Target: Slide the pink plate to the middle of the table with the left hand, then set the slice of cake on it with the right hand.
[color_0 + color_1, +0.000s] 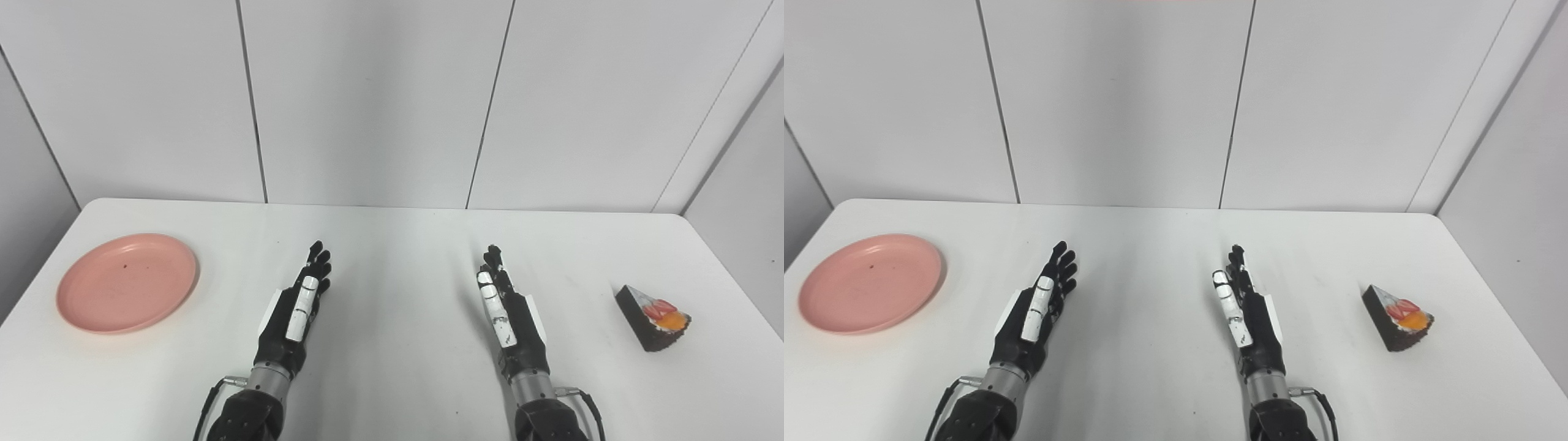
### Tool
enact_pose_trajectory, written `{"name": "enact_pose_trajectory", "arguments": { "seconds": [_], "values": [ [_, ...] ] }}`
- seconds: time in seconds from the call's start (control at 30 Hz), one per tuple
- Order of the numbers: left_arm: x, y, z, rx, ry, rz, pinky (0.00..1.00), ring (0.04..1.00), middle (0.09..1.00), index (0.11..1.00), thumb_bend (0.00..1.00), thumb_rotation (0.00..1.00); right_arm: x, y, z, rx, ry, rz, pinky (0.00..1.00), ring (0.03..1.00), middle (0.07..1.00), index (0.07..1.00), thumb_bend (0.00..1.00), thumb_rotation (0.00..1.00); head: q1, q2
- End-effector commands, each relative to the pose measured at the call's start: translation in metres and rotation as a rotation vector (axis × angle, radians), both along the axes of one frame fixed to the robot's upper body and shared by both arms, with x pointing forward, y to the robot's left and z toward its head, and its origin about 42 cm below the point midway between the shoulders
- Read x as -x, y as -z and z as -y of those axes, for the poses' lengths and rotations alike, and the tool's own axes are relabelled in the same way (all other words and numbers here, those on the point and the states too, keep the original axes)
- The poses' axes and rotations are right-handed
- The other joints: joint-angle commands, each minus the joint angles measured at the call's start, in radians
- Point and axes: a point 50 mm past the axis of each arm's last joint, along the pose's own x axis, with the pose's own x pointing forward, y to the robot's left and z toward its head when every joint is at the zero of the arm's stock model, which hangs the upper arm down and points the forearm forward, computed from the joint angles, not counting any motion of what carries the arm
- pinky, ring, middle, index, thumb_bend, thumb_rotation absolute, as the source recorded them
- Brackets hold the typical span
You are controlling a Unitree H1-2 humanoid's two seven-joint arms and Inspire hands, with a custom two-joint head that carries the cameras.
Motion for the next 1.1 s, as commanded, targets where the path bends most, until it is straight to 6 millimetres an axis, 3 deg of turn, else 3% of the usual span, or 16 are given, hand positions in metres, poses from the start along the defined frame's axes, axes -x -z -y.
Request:
{"name": "enact_pose_trajectory", "arguments": {
  "seconds": [0.0, 0.97, 1.07],
  "values": [
    [0.0131, 0.0262, -0.0097, -0.013, -0.019, -0.067, 1.00, 1.000, 1.000, 1.000, 0.72, 1.00, -0.0068, -0.0222, -0.0014, -0.004, -0.008, 0.093, 1.00, 0.994, 0.997, 1.000, 0.56, 0.90, 0.001, 0.000],
    [0.0121, 0.0275, -0.0111, -0.036, -0.015, -0.064, 1.00, 1.000, 1.000, 1.000, 0.72, 1.00, -0.0071, -0.0217, -0.0023, -0.011, -0.004, 0.094, 1.00, 0.994, 0.996, 1.000, 0.54, 0.89, 0.001, -0.004],
    [0.0117, 0.0300, -0.0086, -0.036, -0.015, -0.073, 1.00, 1.000, 1.000, 1.000, 0.73, 1.00, -0.0073, -0.0187, 0.0007, -0.007, -0.005, 0.090, 1.00, 0.994, 0.997, 1.000, 0.55, 0.89, 0.061, -0.034]
  ]
}}
